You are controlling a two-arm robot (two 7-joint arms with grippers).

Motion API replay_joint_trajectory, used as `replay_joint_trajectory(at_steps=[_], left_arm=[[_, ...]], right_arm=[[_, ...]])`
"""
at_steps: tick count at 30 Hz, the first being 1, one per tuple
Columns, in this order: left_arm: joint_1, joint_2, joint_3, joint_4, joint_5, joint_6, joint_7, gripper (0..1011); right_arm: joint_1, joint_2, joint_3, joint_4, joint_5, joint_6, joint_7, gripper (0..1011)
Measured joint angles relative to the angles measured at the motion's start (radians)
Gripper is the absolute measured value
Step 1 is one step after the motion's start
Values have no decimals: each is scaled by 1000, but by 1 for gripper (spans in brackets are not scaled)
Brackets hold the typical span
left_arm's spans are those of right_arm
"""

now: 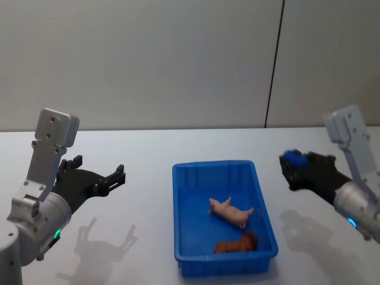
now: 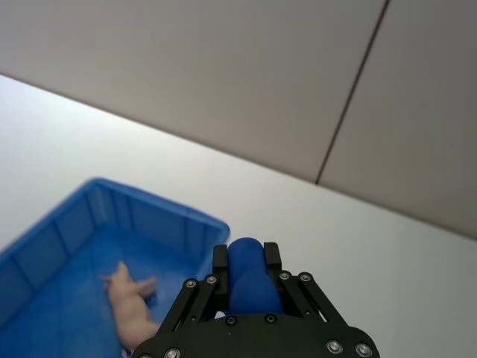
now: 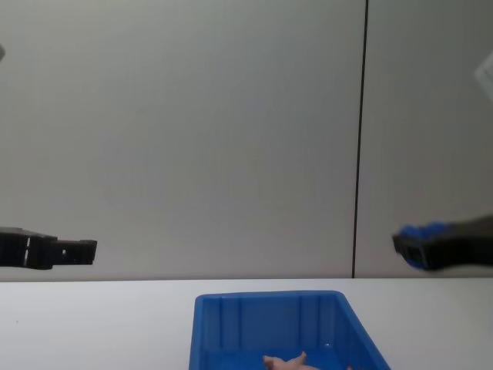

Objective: Pick up the two dolls from the table and place them into the box.

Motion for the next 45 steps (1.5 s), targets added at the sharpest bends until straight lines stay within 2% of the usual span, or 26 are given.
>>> replay_joint_trajectory(at_steps=[4, 5, 10, 24, 30, 33, 40, 42, 45], left_arm=[[0, 0, 0, 0, 0, 0, 0, 1001], [0, 0, 0, 0, 0, 0, 0, 1001], [0, 0, 0, 0, 0, 0, 0, 1001], [0, 0, 0, 0, 0, 0, 0, 1001], [0, 0, 0, 0, 0, 0, 0, 1001], [0, 0, 0, 0, 0, 0, 0, 1001], [0, 0, 0, 0, 0, 0, 0, 1001], [0, 0, 0, 0, 0, 0, 0, 1001], [0, 0, 0, 0, 0, 0, 0, 1001]], right_arm=[[20, -10, -4, 4, -3, -7, 22, 258], [37, -19, -9, 11, -3, -8, 45, 249], [65, -34, -17, 26, -3, 2, 85, 223], [107, -60, -43, 96, 11, 92, 181, 157], [116, -68, -56, 140, 12, 125, 216, 161], [118, -70, -60, 152, 12, 133, 226, 197], [123, -74, -69, 180, 11, 152, 248, 397], [124, -75, -70, 184, 11, 154, 251, 498], [125, -76, -72, 190, 11, 159, 256, 559]])
